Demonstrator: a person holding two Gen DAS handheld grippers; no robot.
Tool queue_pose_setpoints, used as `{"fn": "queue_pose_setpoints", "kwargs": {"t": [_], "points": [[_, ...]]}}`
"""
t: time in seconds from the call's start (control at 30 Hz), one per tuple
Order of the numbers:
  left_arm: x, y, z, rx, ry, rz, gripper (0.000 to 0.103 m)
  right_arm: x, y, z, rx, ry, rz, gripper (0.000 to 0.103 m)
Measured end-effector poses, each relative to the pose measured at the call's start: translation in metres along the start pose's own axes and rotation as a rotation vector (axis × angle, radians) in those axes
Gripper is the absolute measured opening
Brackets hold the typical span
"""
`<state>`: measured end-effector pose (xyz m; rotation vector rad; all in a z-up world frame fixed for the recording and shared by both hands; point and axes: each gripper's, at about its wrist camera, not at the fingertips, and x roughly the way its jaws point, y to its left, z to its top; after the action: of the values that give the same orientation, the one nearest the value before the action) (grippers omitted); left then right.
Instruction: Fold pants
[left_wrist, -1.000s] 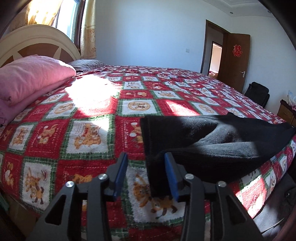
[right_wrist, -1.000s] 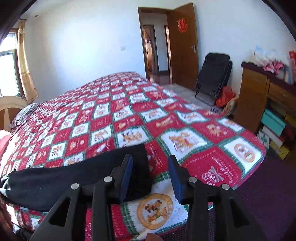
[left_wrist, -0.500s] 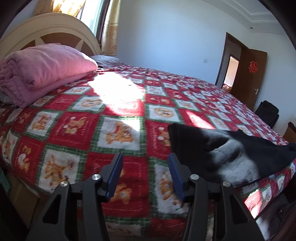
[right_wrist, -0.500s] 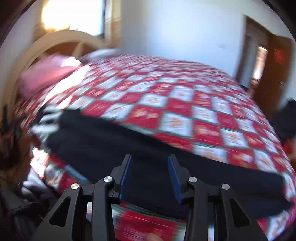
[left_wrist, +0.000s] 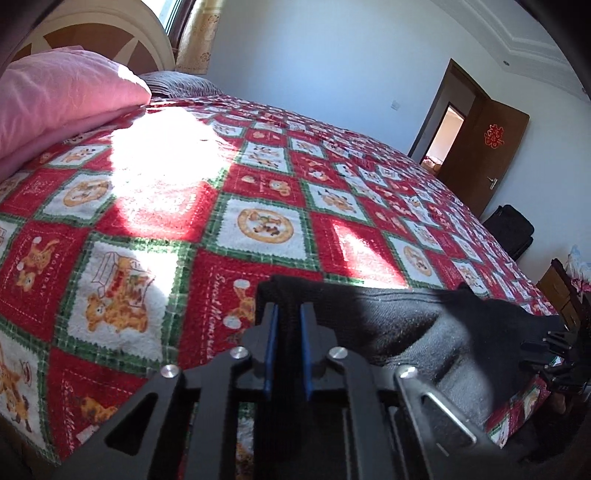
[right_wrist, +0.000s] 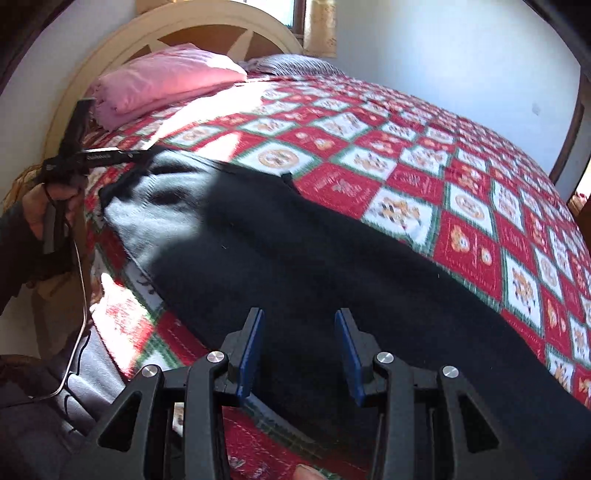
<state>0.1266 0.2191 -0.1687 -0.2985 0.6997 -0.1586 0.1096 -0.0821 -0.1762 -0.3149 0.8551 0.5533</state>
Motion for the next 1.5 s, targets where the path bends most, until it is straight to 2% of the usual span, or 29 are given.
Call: {"fn": "queue_pose_setpoints", "kwargs": {"t": [0.1, 0.17, 0.23, 0.3, 0.37, 0.47, 0.53, 0.57, 0.6, 0.67, 0.77, 0.8, 0.87, 0.97, 1.0, 1.03, 1.1, 1.23, 1.27, 1.3, 1.37, 1.5], "points": [[-0.005, -0.003, 0.004, 0.004, -0.026, 0.019, 0.010, 0.009, -0.012, -0.006, 0.051, 0.029, -0.009, 0.042], [-0.008, -0.001, 0.011, 0.000, -0.048, 0.034, 0.010, 0.006, -0.016, -0.005, 0.071, 0.020, 0.011, 0.042], [-0.002, 0.000, 0.014, 0.009, -0.039, 0.047, 0.010, 0.002, -0.018, -0.001, 0.076, 0.008, 0.029, 0.042], [0.011, -0.002, 0.013, 0.051, -0.009, 0.087, 0.010, -0.002, -0.022, 0.010, 0.089, -0.011, 0.063, 0.042], [0.015, -0.003, 0.010, 0.073, -0.019, 0.101, 0.010, -0.004, -0.028, 0.025, 0.122, -0.034, 0.107, 0.042], [0.009, 0.001, 0.008, 0.021, -0.037, 0.087, 0.013, -0.001, -0.044, 0.052, 0.212, -0.060, 0.191, 0.042], [-0.002, -0.001, 0.004, 0.024, -0.065, 0.102, 0.018, 0.009, -0.051, 0.072, 0.265, -0.062, 0.235, 0.042], [-0.008, -0.005, 0.001, 0.040, -0.087, 0.131, 0.030, 0.015, -0.053, 0.081, 0.283, -0.065, 0.247, 0.042], [-0.016, -0.009, -0.001, 0.057, -0.116, 0.159, 0.049, 0.022, -0.055, 0.089, 0.304, -0.061, 0.259, 0.042], [-0.033, -0.018, -0.004, 0.086, -0.183, 0.189, 0.068, 0.039, -0.059, 0.104, 0.362, -0.029, 0.306, 0.042], [-0.048, -0.032, -0.004, 0.117, -0.237, 0.190, 0.074, 0.067, -0.063, 0.118, 0.449, 0.012, 0.362, 0.042], [-0.048, -0.037, -0.003, 0.121, -0.238, 0.172, 0.079, 0.079, -0.062, 0.122, 0.477, 0.033, 0.388, 0.042], [-0.041, -0.049, -0.004, 0.141, -0.213, 0.136, 0.083, 0.096, -0.061, 0.125, 0.527, 0.075, 0.437, 0.042], [-0.023, -0.061, -0.013, 0.173, -0.170, 0.110, 0.083, 0.114, -0.051, 0.124, 0.555, 0.132, 0.487, 0.041], [-0.015, -0.062, -0.018, 0.179, -0.147, 0.114, 0.083, 0.119, -0.047, 0.124, 0.554, 0.150, 0.490, 0.035], [-0.006, -0.061, -0.021, 0.183, -0.122, 0.125, 0.083, 0.122, -0.046, 0.124, 0.553, 0.157, 0.487, 0.017], [0.005, -0.059, -0.030, 0.184, -0.082, 0.148, 0.083, 0.121, -0.046, 0.126, 0.559, 0.138, 0.463, 0.007], [0.006, -0.056, -0.037, 0.226, -0.106, 0.200, 0.086, 0.108, -0.046, 0.138, 0.515, 0.054, 0.396, 0.003], [0.007, -0.053, -0.037, 0.212, -0.106, 0.213, 0.093, 0.111, -0.047, 0.140, 0.505, 0.054, 0.371, 0.003], [0.010, -0.048, -0.037, 0.183, -0.095, 0.215, 0.096, 0.117, -0.048, 0.140, 0.501, 0.066, 0.354, 0.003], [0.011, -0.036, -0.040, 0.121, -0.087, 0.181, 0.097, 0.130, -0.046, 0.137, 0.494, 0.091, 0.330, 0.003], [0.004, -0.038, -0.041, 0.130, -0.093, 0.197, 0.096, 0.124, -0.041, 0.132, 0.435, 0.066, 0.314, 0.005]]}}
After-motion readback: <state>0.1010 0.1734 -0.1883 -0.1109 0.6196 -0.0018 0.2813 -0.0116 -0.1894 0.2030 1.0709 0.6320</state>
